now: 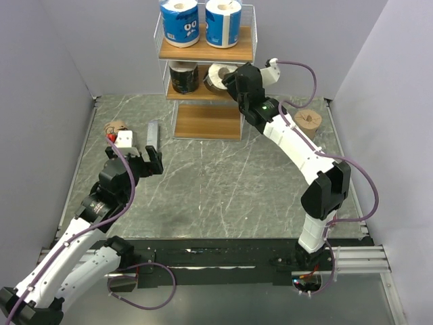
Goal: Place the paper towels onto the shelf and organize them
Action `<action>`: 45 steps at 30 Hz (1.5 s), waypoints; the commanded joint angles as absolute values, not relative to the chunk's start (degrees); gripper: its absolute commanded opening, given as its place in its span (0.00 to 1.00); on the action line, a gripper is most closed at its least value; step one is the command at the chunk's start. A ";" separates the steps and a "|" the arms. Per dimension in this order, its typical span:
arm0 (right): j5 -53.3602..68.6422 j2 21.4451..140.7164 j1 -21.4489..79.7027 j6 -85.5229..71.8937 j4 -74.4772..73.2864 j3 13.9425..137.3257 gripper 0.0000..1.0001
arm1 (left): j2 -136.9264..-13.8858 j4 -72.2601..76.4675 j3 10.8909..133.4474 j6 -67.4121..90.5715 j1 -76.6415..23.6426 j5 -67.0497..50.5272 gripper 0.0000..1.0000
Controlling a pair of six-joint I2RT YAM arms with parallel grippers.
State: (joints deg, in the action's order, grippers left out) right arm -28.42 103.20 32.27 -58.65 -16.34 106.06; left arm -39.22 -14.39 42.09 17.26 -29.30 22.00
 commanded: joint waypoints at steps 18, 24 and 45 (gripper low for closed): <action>-33.04 100.11 35.15 -47.38 -8.62 109.25 0.64 | -38.14 -12.39 43.33 17.58 -29.71 23.47 0.96; -35.68 96.24 37.18 -42.28 -7.56 104.77 0.68 | -38.15 -12.31 43.42 17.49 -29.71 23.38 0.96; -23.02 95.00 39.46 -36.65 -0.97 92.02 0.43 | -37.97 -12.39 43.16 17.32 -29.71 23.91 0.96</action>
